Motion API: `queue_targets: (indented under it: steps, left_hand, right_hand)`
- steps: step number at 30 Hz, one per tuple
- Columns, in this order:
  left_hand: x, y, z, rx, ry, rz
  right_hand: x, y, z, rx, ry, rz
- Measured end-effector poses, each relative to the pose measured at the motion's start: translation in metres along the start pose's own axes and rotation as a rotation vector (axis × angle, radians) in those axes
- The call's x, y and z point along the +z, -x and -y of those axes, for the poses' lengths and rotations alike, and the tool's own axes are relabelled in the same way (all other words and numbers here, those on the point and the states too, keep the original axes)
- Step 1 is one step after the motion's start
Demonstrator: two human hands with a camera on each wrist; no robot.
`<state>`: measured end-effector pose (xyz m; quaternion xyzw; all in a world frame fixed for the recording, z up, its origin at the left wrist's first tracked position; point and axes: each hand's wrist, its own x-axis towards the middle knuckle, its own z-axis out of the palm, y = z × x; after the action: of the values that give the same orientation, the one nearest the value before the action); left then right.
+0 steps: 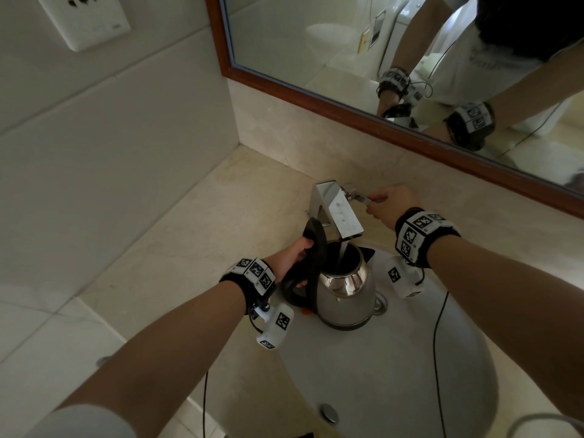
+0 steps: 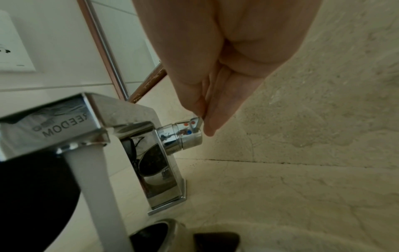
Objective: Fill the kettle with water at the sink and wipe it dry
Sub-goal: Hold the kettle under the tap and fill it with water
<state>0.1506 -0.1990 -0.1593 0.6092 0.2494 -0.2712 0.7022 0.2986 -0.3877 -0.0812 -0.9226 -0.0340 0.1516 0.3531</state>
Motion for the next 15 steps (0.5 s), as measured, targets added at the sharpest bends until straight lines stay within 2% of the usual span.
queue_targets:
  steps: [15]
  left_hand:
    - [0.0011,0.0036,-0.0021,-0.009,-0.014,-0.002]
  right_hand:
    - [-0.0017,0.0009,0.0015,-0.027,0.045,0.005]
